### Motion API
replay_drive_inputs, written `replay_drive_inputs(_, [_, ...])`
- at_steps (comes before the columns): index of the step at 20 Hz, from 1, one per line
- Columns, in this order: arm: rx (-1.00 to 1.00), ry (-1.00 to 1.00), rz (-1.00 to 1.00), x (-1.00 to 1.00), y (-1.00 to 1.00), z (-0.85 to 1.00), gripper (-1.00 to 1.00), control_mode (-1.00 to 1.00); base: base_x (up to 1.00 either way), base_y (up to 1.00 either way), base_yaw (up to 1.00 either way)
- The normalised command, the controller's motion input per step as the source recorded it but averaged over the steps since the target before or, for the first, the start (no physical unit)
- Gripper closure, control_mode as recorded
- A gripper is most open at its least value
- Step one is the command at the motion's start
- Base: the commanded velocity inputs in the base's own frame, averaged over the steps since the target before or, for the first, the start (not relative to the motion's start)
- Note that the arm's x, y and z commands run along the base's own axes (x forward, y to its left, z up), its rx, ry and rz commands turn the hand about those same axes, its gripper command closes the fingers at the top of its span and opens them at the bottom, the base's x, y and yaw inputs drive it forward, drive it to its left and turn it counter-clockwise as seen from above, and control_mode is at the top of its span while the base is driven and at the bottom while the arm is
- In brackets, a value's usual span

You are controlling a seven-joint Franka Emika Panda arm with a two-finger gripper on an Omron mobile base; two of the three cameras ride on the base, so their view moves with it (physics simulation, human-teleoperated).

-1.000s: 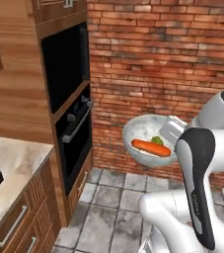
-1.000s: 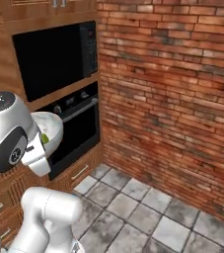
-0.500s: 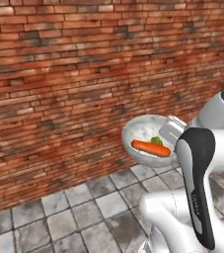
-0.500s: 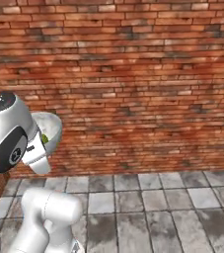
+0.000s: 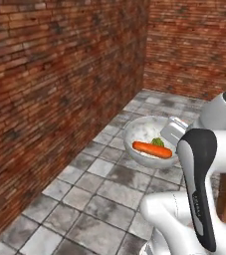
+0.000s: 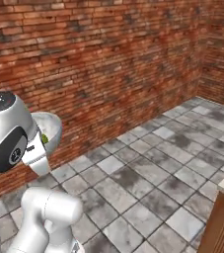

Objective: Place the bowl with the broccoli and carrot on the top shelf of the fridge. Place the bowl with the steaks on the second highest shelf of the fridge.

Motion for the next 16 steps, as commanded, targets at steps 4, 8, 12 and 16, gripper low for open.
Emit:
replay_drive_inputs(4, [0.0, 0.0, 0.0, 0.0, 0.0, 0.0, 1.0, 1.0, 0.0, 0.0, -1.0])
replay_drive_inputs(8, [0.0, 0.0, 0.0, 0.0, 0.0, 0.0, 1.0, 1.0, 0.0, 0.0, -1.0])
replay_drive_inputs(12, [0.0, 0.0, 0.0, 0.0, 0.0, 0.0, 1.0, 1.0, 0.0, 0.0, -1.0])
replay_drive_inputs(16, [0.0, 0.0, 0.0, 0.0, 0.0, 0.0, 1.0, 1.0, 0.0, 0.0, -1.0])
